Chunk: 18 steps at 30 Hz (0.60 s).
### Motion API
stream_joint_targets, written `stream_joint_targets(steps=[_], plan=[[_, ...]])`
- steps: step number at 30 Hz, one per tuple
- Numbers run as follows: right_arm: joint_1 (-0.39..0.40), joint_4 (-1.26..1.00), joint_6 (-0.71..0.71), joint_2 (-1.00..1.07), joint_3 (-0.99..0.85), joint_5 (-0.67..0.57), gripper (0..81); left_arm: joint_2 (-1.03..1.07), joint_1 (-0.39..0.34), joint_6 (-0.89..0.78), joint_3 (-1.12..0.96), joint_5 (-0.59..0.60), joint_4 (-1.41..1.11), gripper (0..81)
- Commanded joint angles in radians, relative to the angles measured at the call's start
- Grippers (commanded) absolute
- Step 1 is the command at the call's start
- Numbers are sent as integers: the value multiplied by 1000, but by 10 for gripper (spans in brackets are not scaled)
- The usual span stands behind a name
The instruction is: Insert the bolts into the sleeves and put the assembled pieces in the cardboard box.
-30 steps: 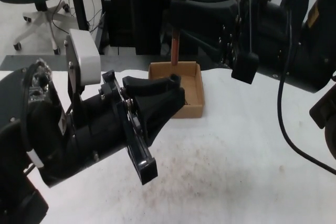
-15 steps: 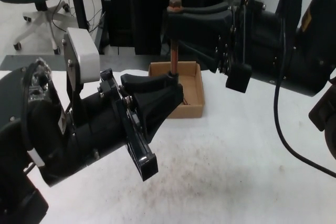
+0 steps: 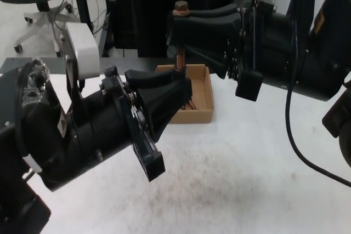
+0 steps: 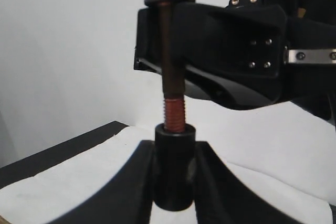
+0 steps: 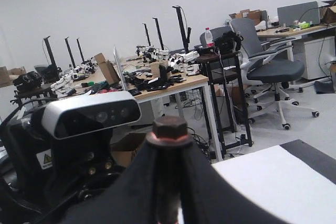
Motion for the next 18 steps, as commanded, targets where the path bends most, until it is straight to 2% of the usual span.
stream_joint_targets(steps=[1, 15, 16, 18], plan=[[-1, 7, -9, -6, -7, 5, 8, -3, 0, -25, -9, -6, -76, 4], [-1, 7, -9, -6, -7, 5, 3, -3, 0, -65, -9, -6, -96, 4], [-1, 7, -9, -6, -7, 5, 17, -3, 0, -65, -9, -6, -96, 4], [-1, 7, -9, -6, -7, 5, 111, -3, 0, -65, -9, -6, -96, 4]])
